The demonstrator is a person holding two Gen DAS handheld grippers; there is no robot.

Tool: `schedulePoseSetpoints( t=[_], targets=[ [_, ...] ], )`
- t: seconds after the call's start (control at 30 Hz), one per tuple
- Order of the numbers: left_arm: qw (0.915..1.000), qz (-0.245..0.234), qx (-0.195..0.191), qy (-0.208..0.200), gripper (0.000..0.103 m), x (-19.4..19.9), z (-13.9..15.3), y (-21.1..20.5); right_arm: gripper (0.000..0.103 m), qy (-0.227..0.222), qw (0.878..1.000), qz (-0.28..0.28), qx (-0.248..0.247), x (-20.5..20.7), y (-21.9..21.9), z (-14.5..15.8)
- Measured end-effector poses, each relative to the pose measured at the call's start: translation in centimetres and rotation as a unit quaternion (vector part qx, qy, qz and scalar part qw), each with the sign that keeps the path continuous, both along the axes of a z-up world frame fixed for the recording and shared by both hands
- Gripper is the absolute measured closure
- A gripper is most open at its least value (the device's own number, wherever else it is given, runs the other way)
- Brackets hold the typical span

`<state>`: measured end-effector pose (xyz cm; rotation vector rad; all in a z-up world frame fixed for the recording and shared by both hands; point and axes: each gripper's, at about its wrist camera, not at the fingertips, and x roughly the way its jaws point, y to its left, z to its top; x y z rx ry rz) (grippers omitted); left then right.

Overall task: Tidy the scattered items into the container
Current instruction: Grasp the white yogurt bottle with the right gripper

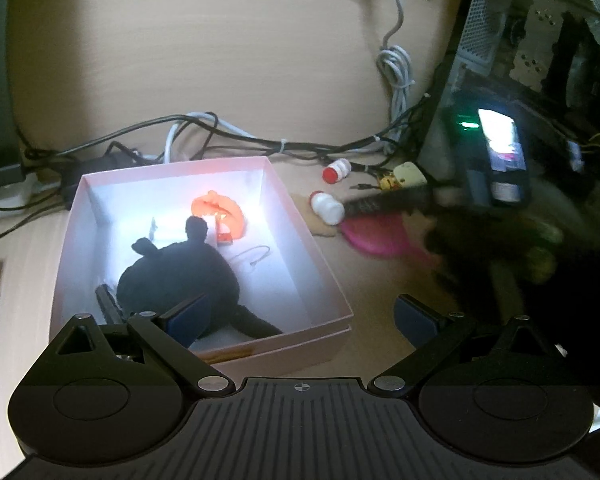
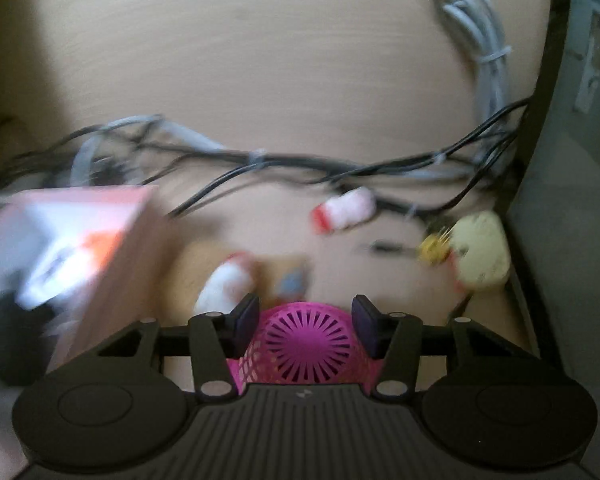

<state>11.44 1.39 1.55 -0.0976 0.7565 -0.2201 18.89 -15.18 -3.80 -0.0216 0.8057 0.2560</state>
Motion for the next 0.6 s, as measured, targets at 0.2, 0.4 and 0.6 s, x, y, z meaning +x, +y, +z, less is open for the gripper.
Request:
schedulePoseSetpoints(
  t=[0.2, 0.4, 0.6],
  targets=[
    [0.9998, -0.009, -0.014, 0.01, 0.002, 0.2, -0.3, 0.1, 0.048, -0.059, 0.994, -0.088, 0.009, 3.4, -1.0, 1.6],
    [0.9998, -0.003, -0.019, 0.004, 0.002, -0.2, -0.1, 0.9, 0.05, 0.032, 0.985, -0.144, 0.088, 11.4, -1.2, -1.2],
    [0.9993, 0.023, -0.028, 0.014, 0.002, -0.3, -0.5, 2.1, 0.076, 0.056, 0.989, -0.106, 0.084, 11.1, -1.0, -1.1]
  ],
)
